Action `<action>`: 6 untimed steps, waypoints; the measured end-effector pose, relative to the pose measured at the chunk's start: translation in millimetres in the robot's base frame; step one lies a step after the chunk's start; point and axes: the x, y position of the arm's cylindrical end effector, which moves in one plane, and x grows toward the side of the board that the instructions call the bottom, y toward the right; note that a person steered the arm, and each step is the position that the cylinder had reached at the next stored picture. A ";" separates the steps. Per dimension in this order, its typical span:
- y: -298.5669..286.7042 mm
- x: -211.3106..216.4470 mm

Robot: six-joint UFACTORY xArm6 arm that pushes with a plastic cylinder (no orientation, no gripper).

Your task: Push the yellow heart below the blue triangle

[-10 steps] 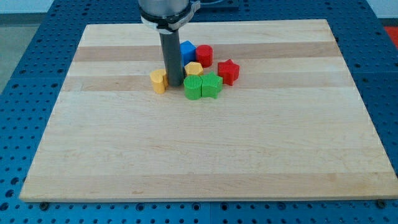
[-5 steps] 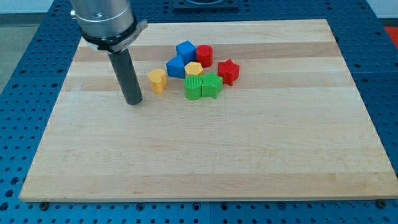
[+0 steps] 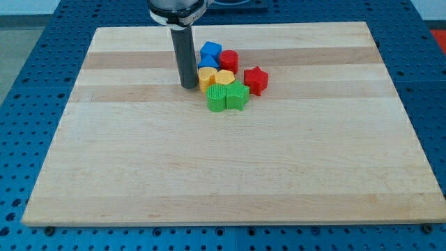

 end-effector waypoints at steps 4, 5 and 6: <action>-38.5 44.9; -54.5 68.3; -54.9 68.3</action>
